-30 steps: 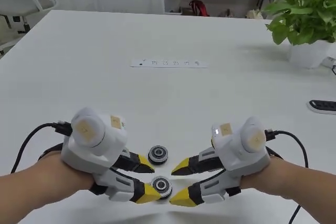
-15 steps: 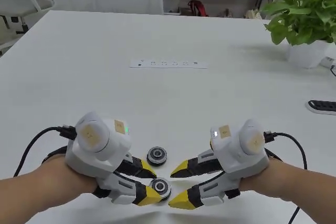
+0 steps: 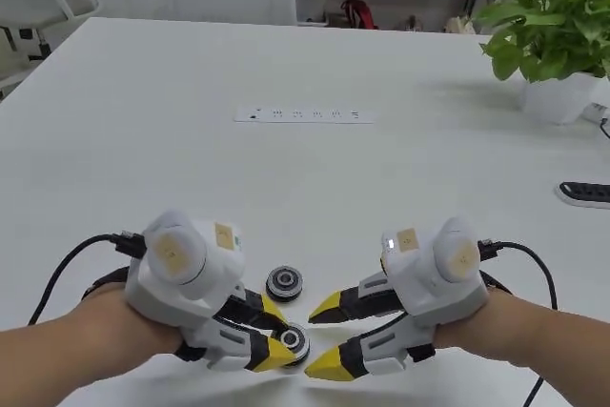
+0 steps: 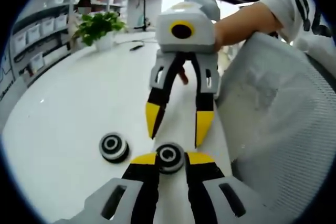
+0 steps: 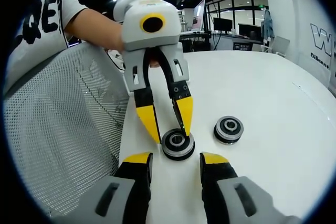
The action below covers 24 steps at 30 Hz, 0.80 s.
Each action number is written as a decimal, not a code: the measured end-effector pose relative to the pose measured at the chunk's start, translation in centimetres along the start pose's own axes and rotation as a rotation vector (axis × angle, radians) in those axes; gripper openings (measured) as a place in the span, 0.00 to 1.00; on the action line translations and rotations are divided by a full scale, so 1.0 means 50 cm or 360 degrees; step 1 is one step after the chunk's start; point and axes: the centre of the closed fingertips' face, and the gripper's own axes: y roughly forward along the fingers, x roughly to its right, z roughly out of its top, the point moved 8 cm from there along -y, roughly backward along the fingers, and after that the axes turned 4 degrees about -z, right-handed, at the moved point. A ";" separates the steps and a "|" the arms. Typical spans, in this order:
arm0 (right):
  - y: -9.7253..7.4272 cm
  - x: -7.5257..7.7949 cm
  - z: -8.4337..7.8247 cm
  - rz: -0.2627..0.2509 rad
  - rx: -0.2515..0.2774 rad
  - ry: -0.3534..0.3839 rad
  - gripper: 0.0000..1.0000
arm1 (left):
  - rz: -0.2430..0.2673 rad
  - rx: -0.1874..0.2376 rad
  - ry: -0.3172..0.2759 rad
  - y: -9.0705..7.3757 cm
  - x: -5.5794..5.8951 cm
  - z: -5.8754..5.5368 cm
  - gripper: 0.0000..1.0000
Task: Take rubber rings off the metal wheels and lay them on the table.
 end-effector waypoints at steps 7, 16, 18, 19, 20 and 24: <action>0.003 -0.003 0.000 0.0009 -0.0004 -0.0006 0.33 | 0.0040 -0.0014 0.0050 0.003 -0.003 0.001 0.16; 0.005 0.000 0.002 -0.0010 0.0015 -0.0003 0.33 | 0.0073 -0.0010 0.0082 0.004 -0.002 0.000 0.14; 0.006 0.001 0.003 -0.0020 0.0026 0.0007 0.32 | 0.0079 -0.0006 0.0079 0.004 -0.001 0.000 0.14; 0.006 0.001 0.003 -0.0025 0.0029 0.0011 0.32 | 0.0082 -0.0004 0.0078 0.004 0.000 0.000 0.14; 0.006 0.002 0.003 -0.0032 0.0038 0.0019 0.32 | 0.0084 -0.0003 0.0079 0.005 0.000 0.000 0.14; 0.007 0.005 0.001 -0.0041 0.0052 0.0055 0.31 | 0.0090 -0.0001 0.0078 0.005 0.000 0.000 0.14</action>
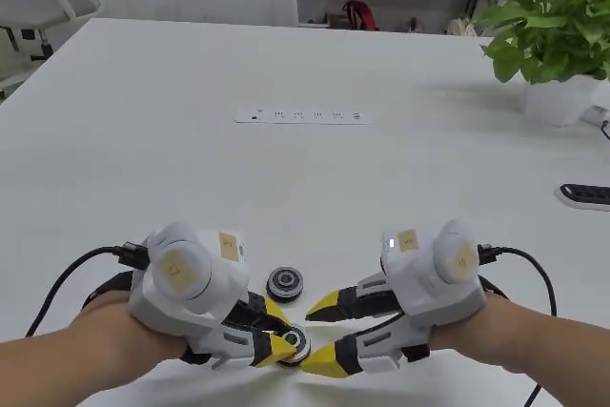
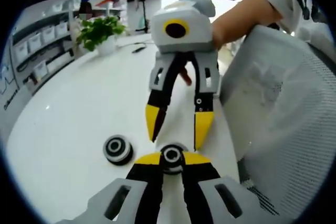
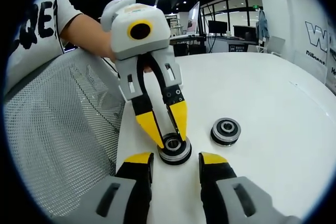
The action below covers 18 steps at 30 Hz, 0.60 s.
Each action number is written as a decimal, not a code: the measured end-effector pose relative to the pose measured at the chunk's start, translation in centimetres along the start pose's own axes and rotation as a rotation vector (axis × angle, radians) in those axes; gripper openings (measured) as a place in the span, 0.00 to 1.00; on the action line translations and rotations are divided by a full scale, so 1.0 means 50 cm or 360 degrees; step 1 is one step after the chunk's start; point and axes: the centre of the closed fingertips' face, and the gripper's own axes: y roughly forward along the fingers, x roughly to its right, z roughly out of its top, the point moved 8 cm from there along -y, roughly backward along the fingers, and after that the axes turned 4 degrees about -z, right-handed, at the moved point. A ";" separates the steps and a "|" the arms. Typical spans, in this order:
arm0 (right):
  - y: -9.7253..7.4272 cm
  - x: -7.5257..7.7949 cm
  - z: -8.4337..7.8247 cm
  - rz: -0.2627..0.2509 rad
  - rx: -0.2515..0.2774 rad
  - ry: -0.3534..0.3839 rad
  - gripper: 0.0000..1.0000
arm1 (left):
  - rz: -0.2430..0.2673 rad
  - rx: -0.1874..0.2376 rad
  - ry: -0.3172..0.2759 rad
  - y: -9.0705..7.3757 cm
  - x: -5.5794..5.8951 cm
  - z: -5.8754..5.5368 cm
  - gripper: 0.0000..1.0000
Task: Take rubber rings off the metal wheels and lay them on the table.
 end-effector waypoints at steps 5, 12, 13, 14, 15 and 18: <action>0.004 -0.004 -0.002 0.0006 -0.0005 0.0000 0.30 | 0.0003 0.0002 0.0004 0.001 0.000 -0.001 0.14; 0.010 -0.003 -0.003 -0.0001 0.0007 0.0025 0.29 | 0.0013 0.0011 -0.0001 0.001 0.001 -0.002 0.14; 0.011 -0.004 -0.004 0.0001 0.0001 0.0018 0.29 | 0.0014 0.0014 -0.0004 0.001 0.001 -0.002 0.14; 0.013 -0.007 -0.004 0.0007 -0.0005 0.0011 0.29 | 0.0015 0.0015 -0.0005 0.001 0.001 -0.002 0.14; 0.014 -0.009 -0.004 0.0009 -0.0006 0.0008 0.29 | 0.0017 0.0016 -0.0004 0.000 0.001 -0.002 0.14; 0.016 -0.007 -0.004 -0.0001 -0.0006 -0.0002 0.29 | 0.0025 0.0015 -0.0002 0.001 0.002 -0.001 0.14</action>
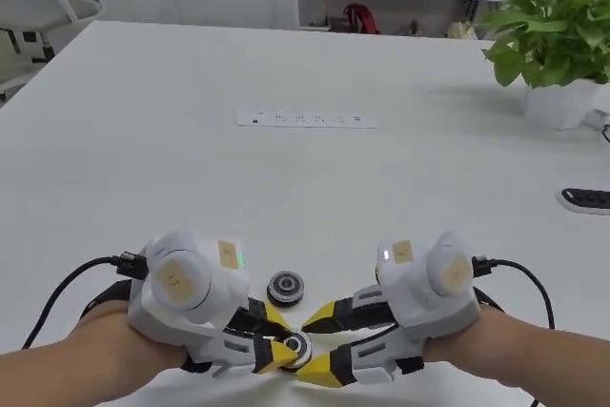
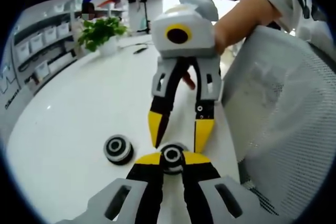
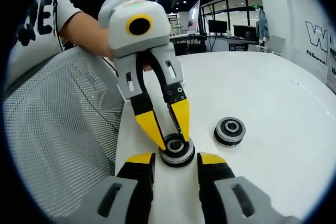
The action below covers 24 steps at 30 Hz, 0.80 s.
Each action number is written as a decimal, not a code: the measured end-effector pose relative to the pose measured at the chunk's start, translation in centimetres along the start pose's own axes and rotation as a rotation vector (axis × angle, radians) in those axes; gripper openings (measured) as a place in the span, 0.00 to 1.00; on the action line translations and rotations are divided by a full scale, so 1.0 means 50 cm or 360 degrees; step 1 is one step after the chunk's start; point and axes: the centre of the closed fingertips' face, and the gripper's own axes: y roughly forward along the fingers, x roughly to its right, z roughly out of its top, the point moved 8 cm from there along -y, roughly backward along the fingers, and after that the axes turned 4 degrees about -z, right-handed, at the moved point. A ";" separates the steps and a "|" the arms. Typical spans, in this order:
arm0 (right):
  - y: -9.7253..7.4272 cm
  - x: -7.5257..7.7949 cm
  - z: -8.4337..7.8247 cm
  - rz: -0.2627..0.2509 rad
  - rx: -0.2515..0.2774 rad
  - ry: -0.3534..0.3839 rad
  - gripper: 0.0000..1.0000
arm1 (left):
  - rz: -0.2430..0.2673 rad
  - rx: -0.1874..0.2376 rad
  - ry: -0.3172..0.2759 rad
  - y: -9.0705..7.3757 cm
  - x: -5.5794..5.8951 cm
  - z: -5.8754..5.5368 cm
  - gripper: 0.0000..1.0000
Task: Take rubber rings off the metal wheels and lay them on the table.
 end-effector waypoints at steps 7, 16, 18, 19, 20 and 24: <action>0.004 -0.001 -0.001 -0.0013 -0.0004 0.0000 0.27 | 0.0012 0.0000 -0.0001 0.000 0.001 -0.001 0.14; 0.007 -0.002 -0.001 -0.0030 -0.0003 -0.0016 0.25 | 0.0024 -0.0002 0.0006 -0.001 0.002 -0.001 0.14; 0.006 -0.002 0.000 -0.0028 -0.0004 -0.0024 0.25 | 0.0029 -0.0003 0.0007 -0.001 0.003 -0.001 0.14; 0.006 -0.002 0.000 -0.0028 -0.0005 -0.0026 0.25 | 0.0031 -0.0003 0.0008 -0.001 0.003 -0.001 0.14; 0.005 -0.002 0.000 -0.0028 -0.0006 -0.0029 0.24 | 0.0033 -0.0004 0.0010 -0.001 0.003 -0.001 0.14; 0.002 -0.001 -0.001 -0.0027 -0.0007 -0.0031 0.24 | 0.0042 -0.0003 0.0011 -0.001 0.005 -0.001 0.14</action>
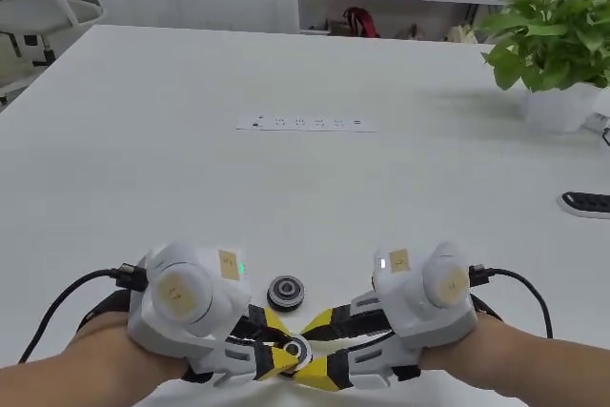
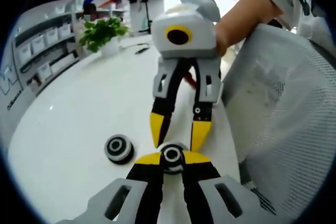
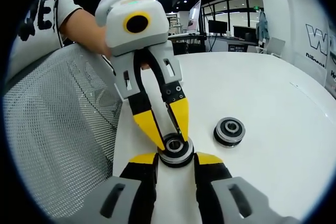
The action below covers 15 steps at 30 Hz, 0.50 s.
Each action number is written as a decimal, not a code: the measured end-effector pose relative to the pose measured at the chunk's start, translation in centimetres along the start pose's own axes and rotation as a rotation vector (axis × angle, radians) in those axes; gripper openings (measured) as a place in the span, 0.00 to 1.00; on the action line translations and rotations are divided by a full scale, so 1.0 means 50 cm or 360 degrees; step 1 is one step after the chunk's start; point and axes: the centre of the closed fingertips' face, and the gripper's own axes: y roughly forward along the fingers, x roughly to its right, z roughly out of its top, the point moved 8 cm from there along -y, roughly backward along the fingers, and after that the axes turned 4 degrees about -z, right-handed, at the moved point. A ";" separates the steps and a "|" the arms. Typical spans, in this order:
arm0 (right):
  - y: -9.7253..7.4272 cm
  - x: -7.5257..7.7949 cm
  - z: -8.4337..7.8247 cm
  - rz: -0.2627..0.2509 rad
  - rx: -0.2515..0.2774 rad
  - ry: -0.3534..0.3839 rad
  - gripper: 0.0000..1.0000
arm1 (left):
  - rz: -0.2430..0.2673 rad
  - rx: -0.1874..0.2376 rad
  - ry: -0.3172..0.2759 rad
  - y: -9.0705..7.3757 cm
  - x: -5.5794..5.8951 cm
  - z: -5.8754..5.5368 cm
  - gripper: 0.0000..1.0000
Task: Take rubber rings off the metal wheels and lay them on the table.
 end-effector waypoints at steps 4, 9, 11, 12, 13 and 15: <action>-0.003 0.001 0.000 0.0003 -0.0003 -0.0006 0.23 | 0.0001 0.0001 0.0002 0.000 0.000 0.000 0.14; -0.003 0.001 0.000 0.0005 -0.0004 -0.0031 0.22 | 0.0007 -0.0004 0.0017 0.000 0.002 0.000 0.14; -0.003 0.001 0.000 0.0005 -0.0003 -0.0038 0.22 | 0.0008 -0.0004 0.0019 0.000 0.002 0.000 0.14; -0.003 0.001 0.000 0.0005 -0.0003 -0.0045 0.22 | 0.0009 -0.0004 0.0018 0.000 0.002 0.000 0.14; -0.004 0.000 0.000 0.0005 -0.0004 -0.0051 0.22 | 0.0009 -0.0004 0.0021 0.000 0.002 0.000 0.14; -0.004 0.000 0.000 0.0002 -0.0008 -0.0073 0.22 | 0.0009 -0.0005 0.0022 0.000 0.002 0.000 0.13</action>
